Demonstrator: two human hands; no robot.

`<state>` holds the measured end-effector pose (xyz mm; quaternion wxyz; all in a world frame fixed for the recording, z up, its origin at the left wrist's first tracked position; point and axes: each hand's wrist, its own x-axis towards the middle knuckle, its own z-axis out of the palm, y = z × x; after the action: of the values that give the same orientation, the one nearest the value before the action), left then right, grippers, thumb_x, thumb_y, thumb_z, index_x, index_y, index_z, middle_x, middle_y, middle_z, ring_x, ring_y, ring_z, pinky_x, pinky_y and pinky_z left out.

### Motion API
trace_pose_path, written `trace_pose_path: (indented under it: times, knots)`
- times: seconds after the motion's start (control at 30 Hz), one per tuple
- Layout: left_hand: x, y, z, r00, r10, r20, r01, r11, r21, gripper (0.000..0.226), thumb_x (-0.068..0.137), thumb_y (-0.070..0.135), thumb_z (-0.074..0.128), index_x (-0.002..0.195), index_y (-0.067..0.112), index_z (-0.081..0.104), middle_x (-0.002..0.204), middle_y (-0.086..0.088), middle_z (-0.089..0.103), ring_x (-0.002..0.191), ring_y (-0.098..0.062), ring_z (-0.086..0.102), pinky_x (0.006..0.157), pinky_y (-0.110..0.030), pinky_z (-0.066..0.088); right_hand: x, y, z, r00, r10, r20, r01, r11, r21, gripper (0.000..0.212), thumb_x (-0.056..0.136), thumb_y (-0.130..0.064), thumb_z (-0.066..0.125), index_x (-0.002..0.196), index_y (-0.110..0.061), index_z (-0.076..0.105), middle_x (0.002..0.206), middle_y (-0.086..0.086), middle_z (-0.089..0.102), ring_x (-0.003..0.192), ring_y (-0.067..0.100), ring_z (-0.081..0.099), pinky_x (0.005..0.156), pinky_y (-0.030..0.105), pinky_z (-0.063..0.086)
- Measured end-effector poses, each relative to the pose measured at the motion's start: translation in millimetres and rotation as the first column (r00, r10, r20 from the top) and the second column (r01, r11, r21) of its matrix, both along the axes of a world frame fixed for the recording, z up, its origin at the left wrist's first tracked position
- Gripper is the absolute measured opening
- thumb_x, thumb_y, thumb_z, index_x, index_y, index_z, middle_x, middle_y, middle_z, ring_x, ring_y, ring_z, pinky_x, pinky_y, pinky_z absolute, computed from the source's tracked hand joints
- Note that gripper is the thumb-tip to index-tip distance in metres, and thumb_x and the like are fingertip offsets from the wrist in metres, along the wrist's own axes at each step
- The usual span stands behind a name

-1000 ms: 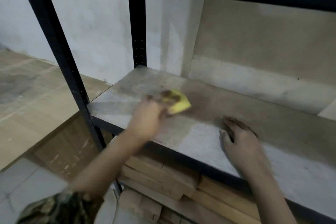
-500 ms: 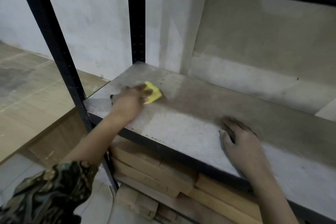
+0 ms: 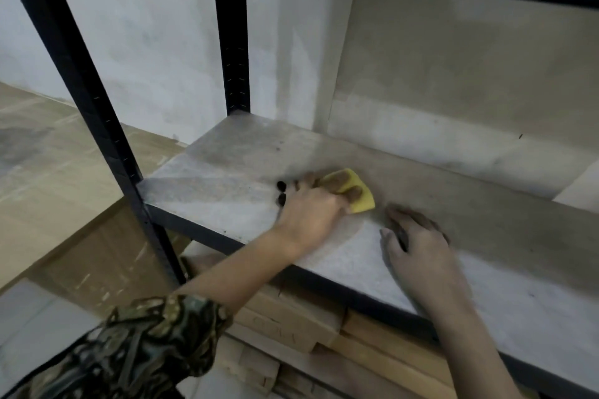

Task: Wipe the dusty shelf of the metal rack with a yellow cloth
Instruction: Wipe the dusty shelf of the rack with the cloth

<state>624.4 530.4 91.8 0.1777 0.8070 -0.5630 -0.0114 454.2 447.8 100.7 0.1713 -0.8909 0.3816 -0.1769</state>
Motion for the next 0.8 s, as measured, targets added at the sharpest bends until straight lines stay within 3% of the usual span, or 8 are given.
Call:
trace_pose_path:
  times: [0.07, 0.13, 0.3, 0.47, 0.6, 0.8]
  knots:
    - [2, -1, 2, 0.996, -0.023, 0.081, 0.017, 0.997, 0.074, 0.04, 0.094, 0.046, 0.036, 0.134, 0.045, 0.039, 0.155, 0.013, 0.021, 0.134, -0.029, 0.02, 0.105, -0.055, 0.023, -1, 0, 0, 1.0, 0.0, 0.007, 0.0, 1.0, 0.018, 0.04, 0.09, -0.032, 0.049, 0.128, -0.021, 0.053, 0.133, 0.002, 0.055, 0.125, 0.023, 0.045, 0.105, 0.043, 0.039]
    - [15, 0, 1, 0.989, -0.103, 0.11, 0.097, 0.993, 0.065, 0.042, 0.095, 0.045, 0.036, 0.137, 0.048, 0.033, 0.155, 0.018, 0.013, 0.139, -0.024, 0.015, 0.106, -0.054, 0.024, 0, 0, 0, 1.0, 0.005, 0.0, -0.005, 1.0, 0.014, 0.04, 0.091, -0.032, 0.048, 0.129, -0.021, 0.053, 0.134, 0.002, 0.054, 0.126, 0.023, 0.045, 0.105, 0.043, 0.038]
    - [57, -19, 5, 0.997, -0.079, -0.014, 0.08, 0.991, 0.102, 0.042, 0.097, 0.038, 0.036, 0.138, 0.046, 0.032, 0.155, 0.017, 0.016, 0.14, -0.022, 0.017, 0.112, -0.045, 0.018, -1, 0, -2, 1.0, 0.021, -0.006, -0.021, 1.0, -0.011, 0.042, 0.092, -0.034, 0.046, 0.132, -0.021, 0.049, 0.14, -0.001, 0.048, 0.131, 0.019, 0.039, 0.109, 0.041, 0.033]
    - [118, -60, 0, 1.0, -0.004, -0.013, 0.005, 0.999, 0.034, 0.041, 0.097, 0.026, 0.04, 0.138, 0.032, 0.039, 0.155, 0.0, 0.024, 0.136, -0.036, 0.026, 0.11, -0.041, 0.017, -3, -1, -6, 0.999, 0.018, -0.03, -0.02, 0.999, -0.04, 0.044, 0.092, -0.037, 0.043, 0.133, -0.022, 0.048, 0.141, -0.004, 0.047, 0.133, 0.016, 0.037, 0.11, 0.041, 0.033]
    - [148, -76, 7, 0.978, 0.206, -0.014, -0.205, 0.978, 0.024, 0.042, 0.096, 0.034, 0.041, 0.137, 0.036, 0.041, 0.151, 0.004, 0.031, 0.134, -0.029, 0.028, 0.105, -0.046, 0.027, -2, -2, -5, 0.999, 0.015, -0.036, -0.017, 0.999, -0.039, 0.043, 0.093, -0.036, 0.043, 0.134, -0.024, 0.046, 0.143, -0.007, 0.044, 0.135, 0.014, 0.033, 0.112, 0.036, 0.029]
    - [165, -91, 9, 0.877, 0.449, -0.172, -0.469, 0.877, -0.1, 0.041, 0.092, 0.04, 0.047, 0.131, 0.032, 0.051, 0.133, -0.013, 0.051, 0.122, -0.035, 0.045, 0.096, -0.043, 0.038, -1, -1, -5, 1.0, 0.016, -0.023, -0.017, 0.999, -0.038, 0.043, 0.093, -0.036, 0.044, 0.134, -0.024, 0.046, 0.143, -0.008, 0.044, 0.136, 0.013, 0.032, 0.113, 0.034, 0.026]
